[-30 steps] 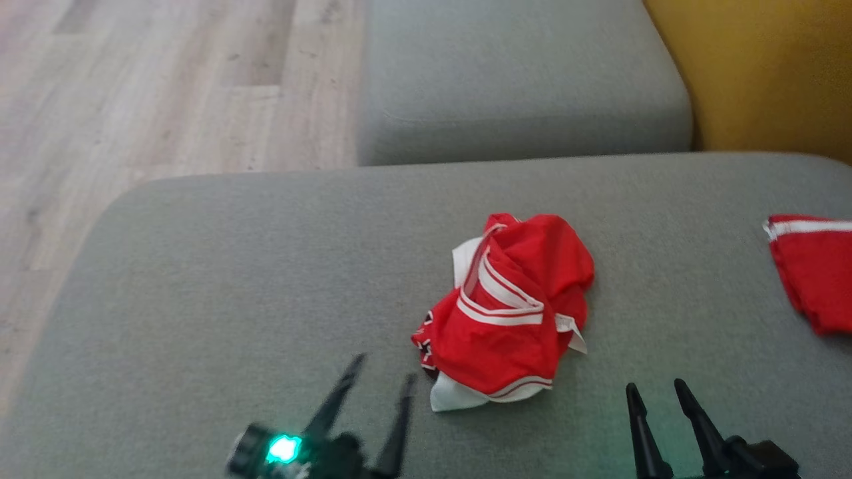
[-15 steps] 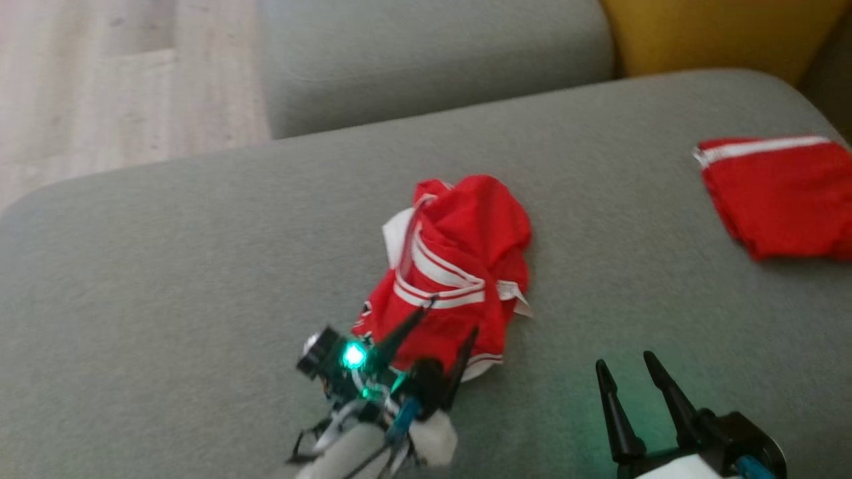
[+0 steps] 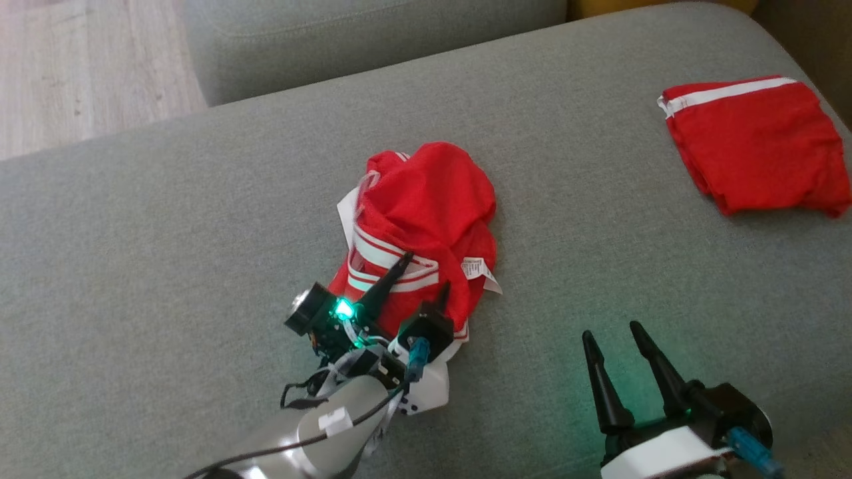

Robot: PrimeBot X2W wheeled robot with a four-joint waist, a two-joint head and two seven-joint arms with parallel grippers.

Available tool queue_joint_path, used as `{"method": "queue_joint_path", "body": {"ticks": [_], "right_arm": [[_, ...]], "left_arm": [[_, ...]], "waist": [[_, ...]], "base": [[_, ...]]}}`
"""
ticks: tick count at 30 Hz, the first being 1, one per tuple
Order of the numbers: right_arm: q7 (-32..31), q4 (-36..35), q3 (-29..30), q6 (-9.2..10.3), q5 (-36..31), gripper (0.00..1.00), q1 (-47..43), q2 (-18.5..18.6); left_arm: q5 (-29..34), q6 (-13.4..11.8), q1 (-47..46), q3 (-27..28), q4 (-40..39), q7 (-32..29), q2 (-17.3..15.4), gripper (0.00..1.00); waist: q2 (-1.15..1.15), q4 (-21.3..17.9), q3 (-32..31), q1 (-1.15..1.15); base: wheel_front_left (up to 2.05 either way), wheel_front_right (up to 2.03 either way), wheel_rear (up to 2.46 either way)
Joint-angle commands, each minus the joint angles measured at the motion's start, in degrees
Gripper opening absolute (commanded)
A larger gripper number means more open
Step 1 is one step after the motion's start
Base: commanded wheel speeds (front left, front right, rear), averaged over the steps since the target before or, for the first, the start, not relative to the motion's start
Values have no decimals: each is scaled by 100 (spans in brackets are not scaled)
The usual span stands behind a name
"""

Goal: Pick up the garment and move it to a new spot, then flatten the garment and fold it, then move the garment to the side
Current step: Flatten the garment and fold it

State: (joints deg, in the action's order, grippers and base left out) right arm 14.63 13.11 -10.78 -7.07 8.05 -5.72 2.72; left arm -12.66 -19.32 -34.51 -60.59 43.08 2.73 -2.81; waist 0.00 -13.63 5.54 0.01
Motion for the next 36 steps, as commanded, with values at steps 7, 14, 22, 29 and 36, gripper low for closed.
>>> {"method": "queue_joint_path", "body": {"ticks": [7, 14, 22, 29, 36], "right_arm": [[37, -131, -54, -42, 63, 100, 189, 47], [37, -100, -139, -42, 98, 100, 218, 27], [37, -106, -290, -42, 192, 100, 298, 18], [37, -135, -283, -42, 272, 100, 169, 17], [37, -225, -141, -42, 316, 100, 121, 17]], "left_arm": [[-339, 10, -324, -104, 208, -138, -7, 0], [-1117, 371, -450, 137, -513, 658, -7, 0], [-1926, 1008, -2027, 726, -1165, 1104, -7, 0], [-2387, 1053, -4002, 2321, -1162, 1223, -8, 0], [-2175, 1166, -3191, 3149, -517, 1225, -450, 0]], "waist": [[0, 63, -45, -1], [0, -24, -211, -1], [0, -459, -357, -1], [0, -650, -478, -1], [0, -363, -503, -1]], "base": [[0, 0, 0], [0, 0, 0], [0, 0, 0], [0, 0, 0], [0, 0, 0]]}}
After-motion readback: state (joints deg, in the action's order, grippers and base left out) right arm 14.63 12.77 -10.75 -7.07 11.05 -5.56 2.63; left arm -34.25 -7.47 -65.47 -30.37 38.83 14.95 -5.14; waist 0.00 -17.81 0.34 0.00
